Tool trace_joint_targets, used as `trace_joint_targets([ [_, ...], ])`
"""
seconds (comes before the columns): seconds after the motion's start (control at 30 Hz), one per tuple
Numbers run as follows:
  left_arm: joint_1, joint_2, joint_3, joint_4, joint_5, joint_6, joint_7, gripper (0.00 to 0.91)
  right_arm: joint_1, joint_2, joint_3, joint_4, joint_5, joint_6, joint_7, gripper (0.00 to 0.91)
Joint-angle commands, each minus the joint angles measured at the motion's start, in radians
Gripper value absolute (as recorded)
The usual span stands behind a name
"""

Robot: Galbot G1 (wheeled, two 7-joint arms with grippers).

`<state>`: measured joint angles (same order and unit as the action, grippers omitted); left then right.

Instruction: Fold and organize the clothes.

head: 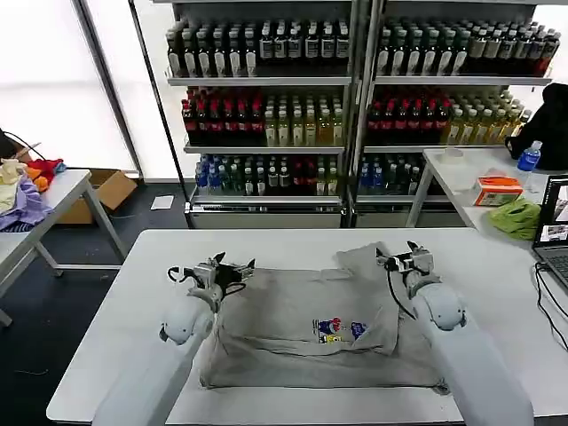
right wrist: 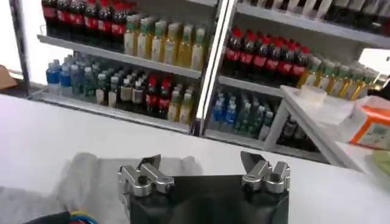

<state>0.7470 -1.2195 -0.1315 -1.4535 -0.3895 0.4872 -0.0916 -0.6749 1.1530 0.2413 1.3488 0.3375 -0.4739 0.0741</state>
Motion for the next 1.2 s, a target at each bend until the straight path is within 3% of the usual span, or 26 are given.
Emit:
trace_joint_targets([
  [0.03, -0.076, 0.001, 0.026, 0.105, 0.006, 0.026, 0.002, 0.907, 0.084, 0.092, -0.026, -0.171, 0.0, 0.011, -0.009, 0.907],
  [0.53, -0.061, -0.001, 0.03, 0.118, 0.001, 0.039, 0.003, 0.907, 0.071, 0.146, 0.028, -0.229, 0.001, 0.028, 0.005, 0.907],
  [0.57, -0.062, -0.002, 0.03, 0.119, 0.001, 0.039, 0.003, 0.877, 0.072, 0.147, 0.029, -0.23, 0.001, 0.027, 0.007, 0.907],
  [0.63, -0.06, -0.002, 0.032, 0.12, 0.001, 0.04, 0.004, 0.645, 0.074, 0.147, 0.031, -0.232, 0.002, 0.025, 0.009, 0.907],
  [0.67, -0.059, -0.001, 0.034, 0.119, 0.0, 0.04, 0.004, 0.474, 0.073, 0.146, 0.031, -0.233, 0.002, 0.025, 0.01, 0.907],
  [0.7, -0.058, -0.001, 0.034, 0.118, 0.0, 0.04, 0.004, 0.403, 0.071, 0.146, 0.033, -0.235, 0.002, 0.026, 0.009, 0.907],
  [0.8, -0.054, -0.001, 0.034, 0.116, 0.0, 0.04, 0.003, 0.081, 0.064, 0.149, 0.042, -0.244, 0.006, 0.028, 0.011, 0.907],
  [0.93, -0.041, 0.001, 0.035, 0.108, 0.0, 0.044, 0.005, 0.01, 0.038, 0.162, 0.067, -0.246, 0.006, 0.029, 0.011, 0.887],
  [0.97, -0.036, 0.003, 0.036, 0.105, 0.001, 0.044, 0.006, 0.01, 0.034, 0.164, 0.07, -0.245, 0.005, 0.03, 0.012, 0.766],
  [1.03, -0.02, 0.007, 0.037, 0.081, 0.001, 0.045, 0.006, 0.01, 0.017, 0.168, 0.077, -0.235, 0.0, 0.034, 0.018, 0.665],
  [1.2, 0.023, 0.02, 0.036, 0.02, 0.005, 0.057, 0.012, 0.01, -0.007, 0.165, 0.079, -0.212, -0.011, 0.029, 0.026, 0.665],
])
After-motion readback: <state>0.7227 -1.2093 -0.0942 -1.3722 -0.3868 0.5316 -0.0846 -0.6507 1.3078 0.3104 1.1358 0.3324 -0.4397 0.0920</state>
